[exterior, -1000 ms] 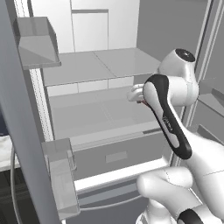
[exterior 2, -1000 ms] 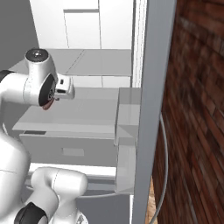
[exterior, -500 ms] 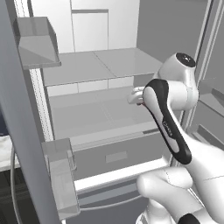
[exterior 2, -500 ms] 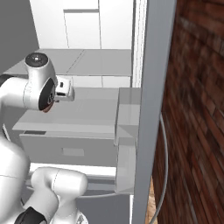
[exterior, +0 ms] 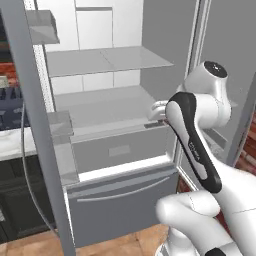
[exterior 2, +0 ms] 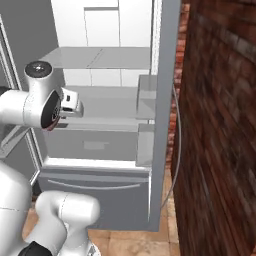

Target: Retrieve the sausage and cheese from the fridge and place them on the cutting board on the counter.

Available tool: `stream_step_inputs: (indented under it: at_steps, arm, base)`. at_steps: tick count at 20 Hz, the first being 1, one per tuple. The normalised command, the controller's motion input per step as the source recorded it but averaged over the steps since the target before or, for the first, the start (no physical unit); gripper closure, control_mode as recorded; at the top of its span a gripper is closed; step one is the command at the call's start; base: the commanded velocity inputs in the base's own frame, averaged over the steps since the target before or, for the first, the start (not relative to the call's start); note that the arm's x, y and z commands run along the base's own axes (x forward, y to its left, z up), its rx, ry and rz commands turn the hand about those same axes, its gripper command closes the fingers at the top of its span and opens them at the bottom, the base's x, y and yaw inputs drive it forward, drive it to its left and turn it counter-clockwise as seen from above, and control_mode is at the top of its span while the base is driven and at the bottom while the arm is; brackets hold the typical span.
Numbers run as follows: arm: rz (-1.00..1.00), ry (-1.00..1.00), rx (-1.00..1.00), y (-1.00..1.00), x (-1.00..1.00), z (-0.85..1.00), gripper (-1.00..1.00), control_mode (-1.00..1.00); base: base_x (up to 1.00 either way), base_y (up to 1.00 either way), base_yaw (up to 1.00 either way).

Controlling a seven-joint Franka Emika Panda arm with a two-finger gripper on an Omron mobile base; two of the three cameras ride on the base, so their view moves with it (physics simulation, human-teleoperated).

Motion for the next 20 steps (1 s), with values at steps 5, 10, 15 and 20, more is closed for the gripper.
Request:
stream_step_inputs:
  at_steps: [5,10,15,20]
  arm:
    - [0.00,0.00,0.00,0.00,0.00,0.00,1.00,1.00]
    - [0.00,0.00,0.00,0.00,0.00,0.00,1.00,1.00]
    - [0.00,0.00,0.00,0.00,0.00,0.00,1.00,1.00]
    - [0.00,0.00,0.00,0.00,0.00,0.00,1.00,1.00]
  base:
    - [-1.00,0.00,0.10]
    - [-1.00,0.00,0.59]
    - [-0.70,0.00,0.91]
    - [-0.29,0.00,1.00]
